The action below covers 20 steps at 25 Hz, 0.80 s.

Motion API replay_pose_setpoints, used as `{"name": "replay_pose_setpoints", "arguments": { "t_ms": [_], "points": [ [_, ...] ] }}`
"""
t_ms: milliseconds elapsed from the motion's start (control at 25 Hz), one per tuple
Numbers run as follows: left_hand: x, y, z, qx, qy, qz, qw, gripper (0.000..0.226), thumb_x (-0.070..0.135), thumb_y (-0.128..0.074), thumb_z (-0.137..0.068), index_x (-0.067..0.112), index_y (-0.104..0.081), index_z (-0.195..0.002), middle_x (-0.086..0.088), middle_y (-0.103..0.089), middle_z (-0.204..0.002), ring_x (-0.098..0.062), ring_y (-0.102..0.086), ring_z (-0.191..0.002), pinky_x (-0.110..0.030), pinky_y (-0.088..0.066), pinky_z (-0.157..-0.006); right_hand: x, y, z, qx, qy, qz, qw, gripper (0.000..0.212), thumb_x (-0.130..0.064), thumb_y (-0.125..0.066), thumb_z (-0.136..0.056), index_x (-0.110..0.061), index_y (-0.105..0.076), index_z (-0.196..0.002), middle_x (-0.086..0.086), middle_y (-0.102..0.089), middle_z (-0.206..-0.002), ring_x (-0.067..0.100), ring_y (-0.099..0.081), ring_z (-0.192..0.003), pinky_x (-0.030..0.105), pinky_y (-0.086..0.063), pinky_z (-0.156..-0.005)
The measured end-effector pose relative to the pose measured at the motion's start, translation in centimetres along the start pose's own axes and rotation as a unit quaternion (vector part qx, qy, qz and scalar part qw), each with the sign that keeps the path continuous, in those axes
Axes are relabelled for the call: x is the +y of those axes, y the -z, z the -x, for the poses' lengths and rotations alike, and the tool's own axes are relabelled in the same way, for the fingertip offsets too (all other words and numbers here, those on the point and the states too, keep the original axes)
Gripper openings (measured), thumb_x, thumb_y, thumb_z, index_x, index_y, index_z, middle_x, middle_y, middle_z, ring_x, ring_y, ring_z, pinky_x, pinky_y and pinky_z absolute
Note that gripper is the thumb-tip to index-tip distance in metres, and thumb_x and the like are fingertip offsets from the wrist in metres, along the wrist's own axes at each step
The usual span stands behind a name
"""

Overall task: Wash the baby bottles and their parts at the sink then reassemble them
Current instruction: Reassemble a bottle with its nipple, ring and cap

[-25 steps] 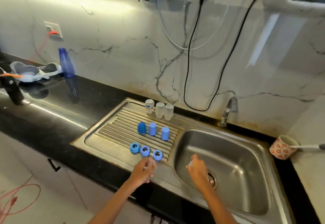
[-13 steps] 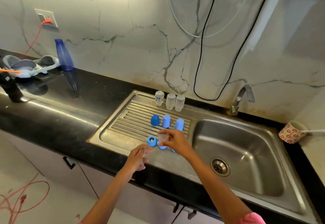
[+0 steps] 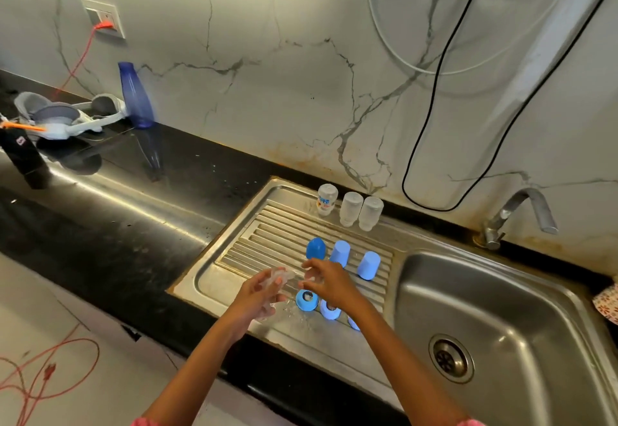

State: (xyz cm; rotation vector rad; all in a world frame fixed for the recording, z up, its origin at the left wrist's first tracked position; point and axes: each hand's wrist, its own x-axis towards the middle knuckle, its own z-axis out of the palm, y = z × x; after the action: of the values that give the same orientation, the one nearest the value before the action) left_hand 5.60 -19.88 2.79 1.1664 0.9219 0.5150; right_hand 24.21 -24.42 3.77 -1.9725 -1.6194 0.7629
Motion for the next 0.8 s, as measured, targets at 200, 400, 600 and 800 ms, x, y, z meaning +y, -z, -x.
{"name": "replay_pose_setpoints", "arguments": {
  "t_ms": [200, 400, 600, 800],
  "points": [
    [0.0, 1.4, -2.5, -0.006, 0.018, -0.001, 1.0, 0.024, 0.022, -0.06, -0.089, 0.027, -0.062, -0.113, -0.001, -0.067, -0.101, -0.01, -0.065, -0.081, -0.023, -0.05, -0.062, 2.8, -4.0, -1.2, -0.08, -0.018, 0.274, 0.958, 0.039, -0.02, -0.064, -0.084, -0.016, -0.052, -0.122, 0.005, -0.058, -0.121, 0.027, -0.052, -0.113, 0.035, -0.035, -0.089],
    [0.2, 4.0, -5.6, -0.004, 0.055, -0.018, 0.998, 0.029, 0.018, -0.066, -0.085, 0.022, -0.063, -0.114, -0.003, -0.069, -0.101, -0.013, -0.066, -0.079, -0.029, -0.052, -0.065, 2.4, -4.8, -2.5, -0.025, -0.022, 0.255, 0.966, 0.038, -0.026, -0.063, -0.087, -0.012, -0.051, -0.12, 0.007, -0.056, -0.121, 0.026, -0.049, -0.112, 0.034, -0.034, -0.092],
    [1.4, 5.6, -7.5, 0.007, 0.069, 0.008, 0.998, 0.026, 0.015, -0.072, -0.081, 0.006, -0.064, -0.105, -0.015, -0.071, -0.087, -0.018, -0.064, -0.061, -0.018, -0.039, -0.041, 0.9, -4.3, -2.6, 0.12, -0.045, 0.027, 0.991, 0.059, -0.039, -0.063, -0.072, -0.011, -0.055, -0.123, 0.005, -0.056, -0.117, 0.014, -0.052, -0.102, 0.015, -0.037, -0.084],
    [3.6, 5.6, -8.9, -0.057, 0.024, -0.003, 0.998, 0.028, 0.02, -0.069, -0.084, 0.007, -0.064, -0.108, -0.015, -0.069, -0.091, -0.025, -0.067, -0.076, -0.027, -0.049, -0.052, -3.2, -3.6, -3.2, 0.219, -0.044, -0.142, 0.964, 0.043, -0.013, -0.079, -0.073, -0.023, -0.055, -0.107, -0.01, -0.06, -0.104, -0.006, -0.056, -0.097, 0.014, -0.05, -0.07]
  ]
}}
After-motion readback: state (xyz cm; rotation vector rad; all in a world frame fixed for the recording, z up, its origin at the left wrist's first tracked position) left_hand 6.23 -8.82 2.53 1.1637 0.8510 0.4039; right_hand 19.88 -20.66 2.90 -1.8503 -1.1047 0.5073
